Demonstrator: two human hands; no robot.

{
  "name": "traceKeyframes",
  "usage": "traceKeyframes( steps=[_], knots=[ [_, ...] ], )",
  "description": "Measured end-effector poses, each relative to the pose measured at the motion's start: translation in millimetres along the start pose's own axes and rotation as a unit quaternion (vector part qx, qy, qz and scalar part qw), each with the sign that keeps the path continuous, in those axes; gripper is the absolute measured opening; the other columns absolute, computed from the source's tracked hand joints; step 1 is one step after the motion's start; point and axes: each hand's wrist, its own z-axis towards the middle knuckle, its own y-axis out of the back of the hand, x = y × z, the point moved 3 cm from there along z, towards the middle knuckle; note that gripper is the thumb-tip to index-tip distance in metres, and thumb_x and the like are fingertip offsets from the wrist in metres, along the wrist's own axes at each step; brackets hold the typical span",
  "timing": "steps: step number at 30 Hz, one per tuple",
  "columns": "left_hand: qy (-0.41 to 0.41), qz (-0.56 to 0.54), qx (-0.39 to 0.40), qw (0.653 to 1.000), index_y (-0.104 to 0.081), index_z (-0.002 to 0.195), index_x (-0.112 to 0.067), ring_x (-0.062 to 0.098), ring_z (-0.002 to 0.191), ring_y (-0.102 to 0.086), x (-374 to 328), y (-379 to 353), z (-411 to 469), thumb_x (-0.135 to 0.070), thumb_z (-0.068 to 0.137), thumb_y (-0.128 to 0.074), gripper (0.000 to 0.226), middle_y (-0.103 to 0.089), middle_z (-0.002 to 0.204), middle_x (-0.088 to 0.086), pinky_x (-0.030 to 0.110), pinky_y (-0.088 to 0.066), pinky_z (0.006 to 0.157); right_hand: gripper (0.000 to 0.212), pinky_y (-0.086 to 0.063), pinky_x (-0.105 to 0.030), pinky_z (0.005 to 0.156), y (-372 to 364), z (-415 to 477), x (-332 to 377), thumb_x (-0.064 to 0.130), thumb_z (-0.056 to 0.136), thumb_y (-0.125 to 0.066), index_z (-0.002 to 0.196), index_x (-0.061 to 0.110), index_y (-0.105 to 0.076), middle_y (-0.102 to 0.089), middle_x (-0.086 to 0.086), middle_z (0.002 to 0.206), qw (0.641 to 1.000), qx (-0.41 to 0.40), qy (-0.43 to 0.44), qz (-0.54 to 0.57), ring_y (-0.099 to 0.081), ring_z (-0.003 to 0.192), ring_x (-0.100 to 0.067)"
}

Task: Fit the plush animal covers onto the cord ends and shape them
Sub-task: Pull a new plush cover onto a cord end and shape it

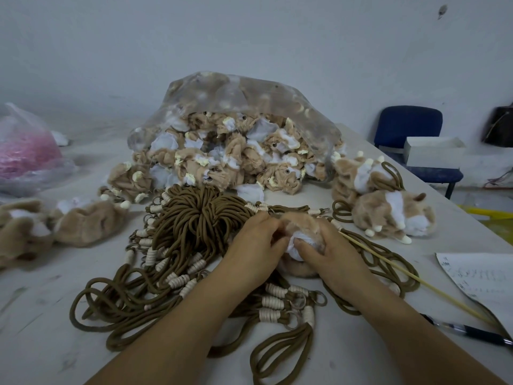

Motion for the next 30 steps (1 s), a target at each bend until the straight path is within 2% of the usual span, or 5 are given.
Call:
traceKeyframes(
  steps=[3, 13, 19, 24, 30],
  knots=[
    [0.010, 0.007, 0.006, 1.000, -0.050, 0.083, -0.024, 0.008, 0.080, -0.042, -1.0, -2.6, -1.6, -0.027, 0.092, -0.058, 0.013, -0.043, 0.087, -0.009, 0.017, -0.029, 0.063, 0.014, -0.041, -0.008, 0.067, -1.4, -0.3, -0.1, 0.023, 0.091, -0.062, 0.103, 0.023, -0.056, -0.059, 0.003, 0.100, 1.000, -0.005, 0.010, -0.025, -0.054, 0.087, 0.002],
    [0.053, -0.171, -0.010, 0.984, -0.055, 0.072, -0.028, -0.003, 0.060, -0.045, 1.1, 4.7, -4.4, -0.022, 0.084, -0.068, 0.018, -0.051, 0.072, -0.013, 0.010, -0.038, 0.056, 0.025, -0.041, -0.003, 0.068, 0.2, 4.2, -0.1, 0.025, 0.088, -0.064, 0.103, 0.040, -0.050, -0.061, 0.012, 0.107, 0.999, 0.020, -0.027, 0.021, -0.056, 0.090, 0.011],
    [-0.022, -0.099, -0.016, 0.995, -0.048, 0.072, -0.029, 0.001, 0.068, -0.045, -8.5, 0.9, -6.1, -0.015, 0.086, -0.065, 0.026, -0.047, 0.079, -0.009, 0.012, -0.036, 0.062, 0.038, -0.051, -0.036, 0.084, -0.4, 4.4, -8.0, 0.033, 0.083, -0.061, 0.119, 0.028, -0.052, -0.059, 0.005, 0.113, 0.998, 0.011, -0.057, -0.020, -0.058, 0.102, -0.012],
    [0.074, -0.188, -0.036, 0.979, -0.052, 0.076, -0.025, -0.002, 0.060, -0.044, -1.5, -4.5, -6.0, -0.022, 0.088, -0.063, 0.017, -0.051, 0.075, -0.010, 0.011, -0.038, 0.056, 0.033, -0.048, -0.027, 0.044, -0.4, 3.0, -8.1, 0.053, 0.075, -0.060, 0.105, 0.042, -0.052, -0.068, -0.001, 0.076, 0.984, 0.030, -0.132, 0.119, -0.061, 0.051, -0.014],
    [0.131, -0.240, -0.043, 0.961, -0.057, 0.082, -0.026, 0.004, 0.063, -0.051, 0.1, -5.5, -8.0, -0.028, 0.089, -0.059, 0.008, -0.060, 0.073, -0.006, 0.023, -0.044, 0.061, 0.036, -0.051, -0.030, 0.055, -2.8, 3.2, -7.4, 0.055, 0.082, -0.060, 0.108, 0.030, -0.062, -0.071, -0.008, 0.092, 0.954, 0.047, -0.145, 0.260, -0.067, 0.070, -0.023]
  ],
)
